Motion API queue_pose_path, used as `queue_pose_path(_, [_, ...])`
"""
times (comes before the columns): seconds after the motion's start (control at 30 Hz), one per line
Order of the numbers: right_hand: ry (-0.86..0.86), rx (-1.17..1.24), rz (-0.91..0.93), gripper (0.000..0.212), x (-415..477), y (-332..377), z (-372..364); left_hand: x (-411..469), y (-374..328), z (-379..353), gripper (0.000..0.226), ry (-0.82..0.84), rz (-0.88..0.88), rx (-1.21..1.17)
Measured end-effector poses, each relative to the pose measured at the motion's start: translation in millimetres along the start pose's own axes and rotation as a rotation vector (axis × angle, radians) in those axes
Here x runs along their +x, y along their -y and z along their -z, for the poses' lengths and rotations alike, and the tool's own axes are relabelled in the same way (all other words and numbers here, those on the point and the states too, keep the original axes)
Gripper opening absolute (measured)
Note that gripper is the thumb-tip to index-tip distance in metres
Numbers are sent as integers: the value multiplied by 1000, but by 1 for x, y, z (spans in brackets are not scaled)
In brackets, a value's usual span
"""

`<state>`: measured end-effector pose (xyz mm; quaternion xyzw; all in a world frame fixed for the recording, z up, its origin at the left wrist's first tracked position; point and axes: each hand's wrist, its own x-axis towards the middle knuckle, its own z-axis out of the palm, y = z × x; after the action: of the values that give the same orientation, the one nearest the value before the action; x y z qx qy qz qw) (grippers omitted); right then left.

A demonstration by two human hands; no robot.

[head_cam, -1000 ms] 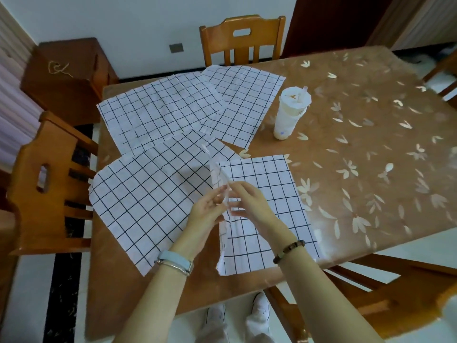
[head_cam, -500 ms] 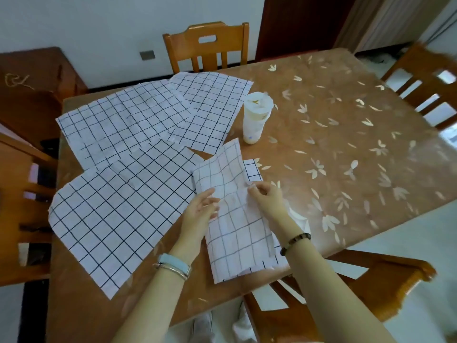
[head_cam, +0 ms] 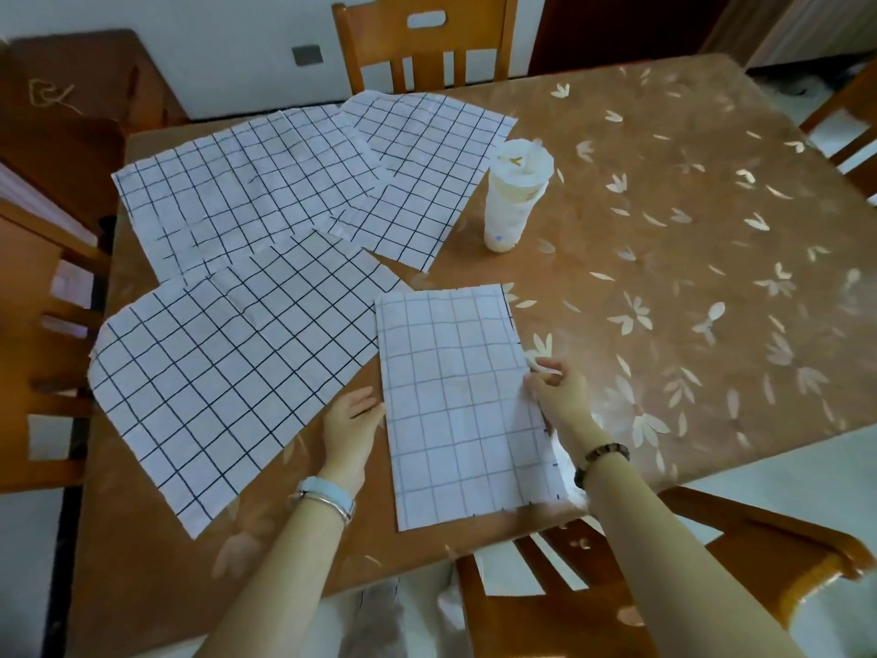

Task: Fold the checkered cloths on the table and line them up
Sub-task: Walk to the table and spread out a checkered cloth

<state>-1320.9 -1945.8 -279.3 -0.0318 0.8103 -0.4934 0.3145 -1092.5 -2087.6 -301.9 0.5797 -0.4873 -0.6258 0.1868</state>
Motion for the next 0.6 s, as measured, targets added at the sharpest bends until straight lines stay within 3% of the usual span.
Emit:
queue_pose_path(0.17, [-30, -47, 36, 23, 8, -10, -2, 5, 9, -8, 19, -65, 9, 55])
queue_pose_path(0.37, [-62, -129, 64, 21, 18, -14, -4, 5, 6, -18, 19, -116, -45, 117])
queue_pose_path(0.5, [-67, -222, 159, 28, 18, -16, -6, 7, 7, -27, 24, -75, -370, 384])
queue_pose_path(0.6, [-84, -412, 376, 21, 18, -17, -13, 14, 11, -32, 34, 21, -630, 638])
